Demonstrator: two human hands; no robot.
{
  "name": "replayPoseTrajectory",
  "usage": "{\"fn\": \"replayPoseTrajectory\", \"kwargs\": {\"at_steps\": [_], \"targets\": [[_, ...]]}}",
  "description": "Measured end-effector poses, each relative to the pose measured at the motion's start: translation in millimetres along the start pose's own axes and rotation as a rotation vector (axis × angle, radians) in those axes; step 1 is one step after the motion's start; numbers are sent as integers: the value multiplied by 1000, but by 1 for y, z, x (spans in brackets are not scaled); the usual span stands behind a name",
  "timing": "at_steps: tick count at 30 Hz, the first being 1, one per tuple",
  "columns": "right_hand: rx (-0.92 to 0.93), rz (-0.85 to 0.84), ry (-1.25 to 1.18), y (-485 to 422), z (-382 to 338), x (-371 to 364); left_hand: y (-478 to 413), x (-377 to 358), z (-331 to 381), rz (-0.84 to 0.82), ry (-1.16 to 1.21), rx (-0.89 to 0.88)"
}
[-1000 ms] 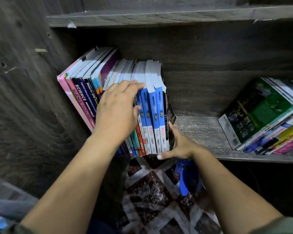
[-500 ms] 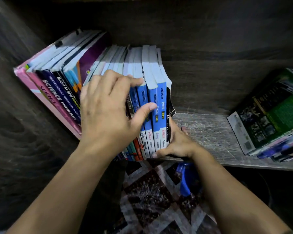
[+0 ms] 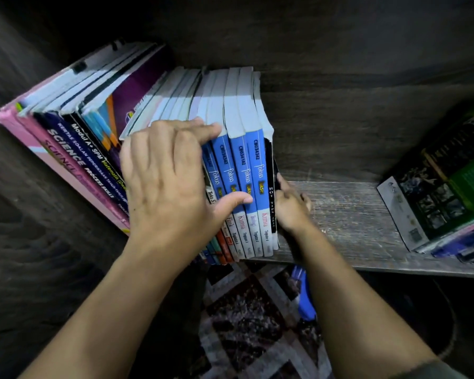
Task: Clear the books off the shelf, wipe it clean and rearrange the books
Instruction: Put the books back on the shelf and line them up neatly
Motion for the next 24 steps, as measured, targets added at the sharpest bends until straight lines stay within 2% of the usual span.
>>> {"fn": "replayPoseTrajectory", "kwargs": {"at_steps": [7, 10, 11, 15, 18, 19, 21, 24], "targets": [[-13, 35, -333, 1, 0, 7, 4, -3, 2, 12, -10, -37], [-18, -21, -346, 3, -5, 3, 1, -4, 2, 65, -8, -45], [-21, -86, -346, 1, -2, -2, 1, -3, 2, 86, -2, -51], [-16, -422, -215, -2, 14, -14, 0, -9, -1, 130, 28, -95], [-52, -580, 331, 28, 0, -3, 2, -15, -3, 197, -15, -169], [-43, -619, 439, 40, -5, -4, 2, -16, -4, 230, -34, -182], [16, -591, 415, 61, -21, -9, 4, -14, -2, 322, -56, -194], [57, -334, 174, 70, -30, -11, 7, -12, 0, 442, -51, -204]]}}
Point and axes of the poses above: each hand's wrist, its own y-axis away from the middle knuckle, its own x-axis out of the back of the hand, z = x × y, the point moved 9 cm from there along -y, towards the middle knuckle, and after that the axes turned 4 degrees about -z, right-handed, at the moved point
